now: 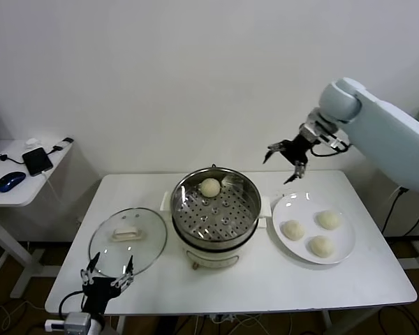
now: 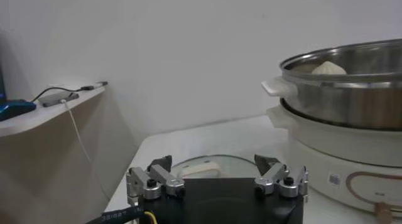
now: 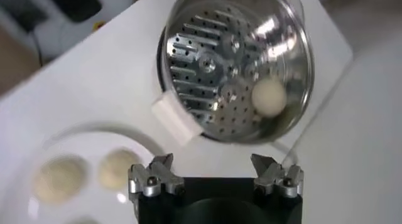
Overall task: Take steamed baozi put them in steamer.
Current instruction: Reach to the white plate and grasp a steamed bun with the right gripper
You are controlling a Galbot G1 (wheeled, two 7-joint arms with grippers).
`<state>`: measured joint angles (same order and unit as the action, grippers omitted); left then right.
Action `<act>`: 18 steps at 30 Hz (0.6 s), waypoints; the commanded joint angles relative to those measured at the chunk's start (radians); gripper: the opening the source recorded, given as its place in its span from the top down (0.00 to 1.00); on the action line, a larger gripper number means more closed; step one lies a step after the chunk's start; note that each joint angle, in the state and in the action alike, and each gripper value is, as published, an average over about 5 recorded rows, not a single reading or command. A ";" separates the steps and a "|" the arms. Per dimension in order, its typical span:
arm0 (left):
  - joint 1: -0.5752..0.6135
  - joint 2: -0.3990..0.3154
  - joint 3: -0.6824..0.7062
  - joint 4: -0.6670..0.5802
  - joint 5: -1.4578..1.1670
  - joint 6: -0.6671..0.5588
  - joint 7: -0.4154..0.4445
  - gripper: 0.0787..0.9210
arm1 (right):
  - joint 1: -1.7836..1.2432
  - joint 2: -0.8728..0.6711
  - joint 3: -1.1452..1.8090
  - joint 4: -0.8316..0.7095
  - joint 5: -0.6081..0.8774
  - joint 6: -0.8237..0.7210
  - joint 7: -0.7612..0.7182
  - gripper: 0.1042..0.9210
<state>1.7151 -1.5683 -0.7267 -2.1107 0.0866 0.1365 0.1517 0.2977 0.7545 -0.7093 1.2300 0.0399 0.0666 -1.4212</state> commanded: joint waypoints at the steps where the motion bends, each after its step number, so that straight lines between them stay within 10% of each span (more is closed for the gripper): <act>1: 0.001 0.002 0.000 -0.004 -0.005 0.003 0.003 0.12 | -0.164 -0.151 0.084 0.128 -0.054 -0.509 0.017 0.12; 18: 0.011 0.005 0.000 -0.012 -0.012 0.008 0.005 0.12 | -0.404 0.041 0.210 -0.057 -0.313 -0.342 0.117 0.12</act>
<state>1.7247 -1.5641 -0.7268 -2.1195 0.0783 0.1432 0.1564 -0.0224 0.7562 -0.5387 1.2219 -0.1872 -0.2394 -1.3406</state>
